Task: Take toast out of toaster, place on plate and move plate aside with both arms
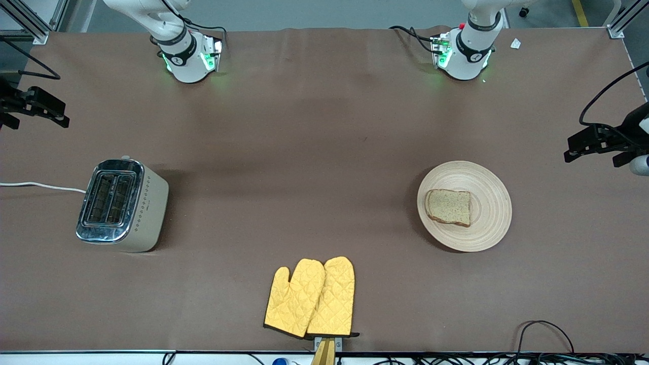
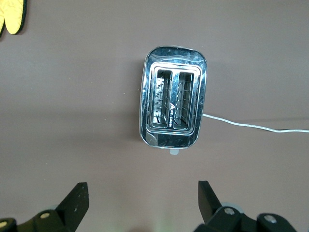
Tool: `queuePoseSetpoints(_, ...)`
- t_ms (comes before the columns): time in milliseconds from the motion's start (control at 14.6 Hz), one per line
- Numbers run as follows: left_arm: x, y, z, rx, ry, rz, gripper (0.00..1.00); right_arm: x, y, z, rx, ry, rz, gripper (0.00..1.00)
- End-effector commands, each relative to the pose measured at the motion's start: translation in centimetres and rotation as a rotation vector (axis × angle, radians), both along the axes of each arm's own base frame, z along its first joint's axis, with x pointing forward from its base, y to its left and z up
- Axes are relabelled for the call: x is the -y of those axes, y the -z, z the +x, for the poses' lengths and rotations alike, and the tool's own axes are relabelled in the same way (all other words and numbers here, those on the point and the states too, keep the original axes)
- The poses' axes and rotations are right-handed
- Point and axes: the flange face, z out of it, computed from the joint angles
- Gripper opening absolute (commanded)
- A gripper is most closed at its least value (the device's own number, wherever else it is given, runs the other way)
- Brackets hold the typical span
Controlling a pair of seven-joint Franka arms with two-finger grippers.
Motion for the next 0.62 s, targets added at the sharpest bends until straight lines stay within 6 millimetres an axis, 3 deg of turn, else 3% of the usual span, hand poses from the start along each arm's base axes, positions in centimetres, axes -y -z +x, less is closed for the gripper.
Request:
queuePoseSetpoints(0, 1.8, -0.9, -3.0, 0.013, 0.020, 0.039, 1.00, -0.4, -0.3, -0.1, -0.001, 0.006, -0.015, 1.00)
queuePoseSetpoints(548, 1.2, -0.1, -4.9, 0.028, -0.004, 0.045, 1.00, 0.0, -0.3, -0.2, -0.005, 0.011, -0.013, 1.00)
